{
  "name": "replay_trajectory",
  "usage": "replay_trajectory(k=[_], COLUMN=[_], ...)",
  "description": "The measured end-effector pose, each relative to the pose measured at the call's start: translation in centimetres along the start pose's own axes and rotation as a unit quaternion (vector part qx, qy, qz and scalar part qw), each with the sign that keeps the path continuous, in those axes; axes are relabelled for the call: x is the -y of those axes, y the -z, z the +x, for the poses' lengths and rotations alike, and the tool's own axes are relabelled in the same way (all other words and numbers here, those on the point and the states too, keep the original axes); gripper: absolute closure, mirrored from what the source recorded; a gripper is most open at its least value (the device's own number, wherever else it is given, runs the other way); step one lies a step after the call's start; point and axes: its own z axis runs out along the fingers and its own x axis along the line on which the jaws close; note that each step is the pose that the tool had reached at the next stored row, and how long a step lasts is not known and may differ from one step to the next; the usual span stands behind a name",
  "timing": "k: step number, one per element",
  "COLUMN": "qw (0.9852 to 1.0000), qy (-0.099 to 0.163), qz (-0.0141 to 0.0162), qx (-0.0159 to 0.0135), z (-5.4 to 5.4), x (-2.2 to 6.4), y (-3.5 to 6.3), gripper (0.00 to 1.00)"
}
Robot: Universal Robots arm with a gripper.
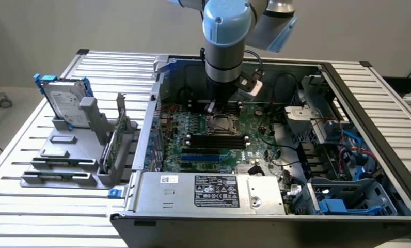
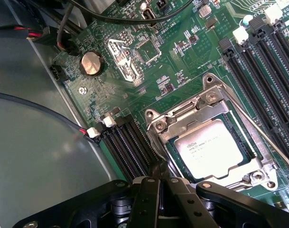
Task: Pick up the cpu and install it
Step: 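Close the cpu cover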
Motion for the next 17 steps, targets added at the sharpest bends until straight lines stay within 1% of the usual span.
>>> replay_trajectory(k=[17], qw=[1.0000], qy=[0.006], qz=[0.0017], qx=[0.0005], z=[0.12], x=[-0.29], y=[-0.01], gripper=[0.89])
